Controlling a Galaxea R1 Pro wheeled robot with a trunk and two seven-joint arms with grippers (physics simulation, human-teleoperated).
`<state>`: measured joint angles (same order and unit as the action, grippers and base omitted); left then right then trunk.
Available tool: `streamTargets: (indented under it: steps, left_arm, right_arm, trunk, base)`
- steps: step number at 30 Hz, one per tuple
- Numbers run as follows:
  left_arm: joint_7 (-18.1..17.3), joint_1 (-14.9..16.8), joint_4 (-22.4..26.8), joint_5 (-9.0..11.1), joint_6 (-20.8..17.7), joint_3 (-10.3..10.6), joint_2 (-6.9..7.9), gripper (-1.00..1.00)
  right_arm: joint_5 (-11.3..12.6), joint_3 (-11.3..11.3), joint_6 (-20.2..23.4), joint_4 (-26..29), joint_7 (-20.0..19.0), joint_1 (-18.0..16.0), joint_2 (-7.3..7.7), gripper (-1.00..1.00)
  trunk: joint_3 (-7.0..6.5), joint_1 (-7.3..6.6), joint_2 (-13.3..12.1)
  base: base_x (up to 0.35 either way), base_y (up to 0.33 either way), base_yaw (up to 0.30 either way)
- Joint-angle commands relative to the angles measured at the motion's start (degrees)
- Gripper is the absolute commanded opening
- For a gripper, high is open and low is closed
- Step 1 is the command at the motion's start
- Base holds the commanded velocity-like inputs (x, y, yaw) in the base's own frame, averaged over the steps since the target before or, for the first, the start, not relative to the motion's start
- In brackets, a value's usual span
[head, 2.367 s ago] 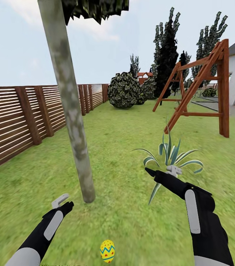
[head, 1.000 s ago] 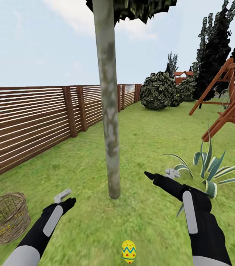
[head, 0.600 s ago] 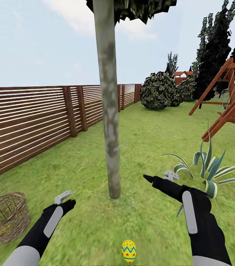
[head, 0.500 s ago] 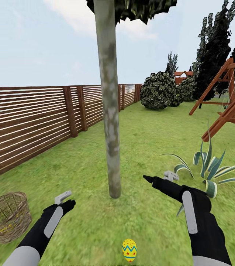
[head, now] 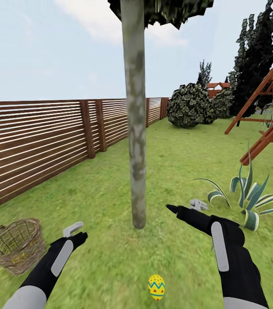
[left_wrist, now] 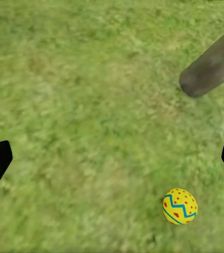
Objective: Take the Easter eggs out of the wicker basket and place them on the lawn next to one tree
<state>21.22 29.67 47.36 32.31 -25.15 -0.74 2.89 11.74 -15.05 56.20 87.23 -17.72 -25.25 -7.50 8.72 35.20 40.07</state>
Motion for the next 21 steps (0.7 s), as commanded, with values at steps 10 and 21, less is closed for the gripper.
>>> streamTargets:
  steps: [10, 21]
  left_arm:
    - [0.40, 0.04, 0.12, 0.64, -0.21, 0.05, 0.01, 1.00]
    - [0.47, 0.04, -0.05, 0.57, -0.16, 0.17, 0.01, 1.00]
  right_arm:
    - [0.03, -0.14, 0.32, -0.10, 0.29, -0.07, -0.06, 1.00]
    - [-0.08, -0.16, 0.20, -0.20, 0.35, -0.07, -0.06, 1.00]
  trunk:
    - [0.10, 0.02, 0.09]
    - [0.10, 0.02, 0.09]
  base:
    - [-0.002, 0.105, 0.178]
    - [0.000, 0.013, 0.031]
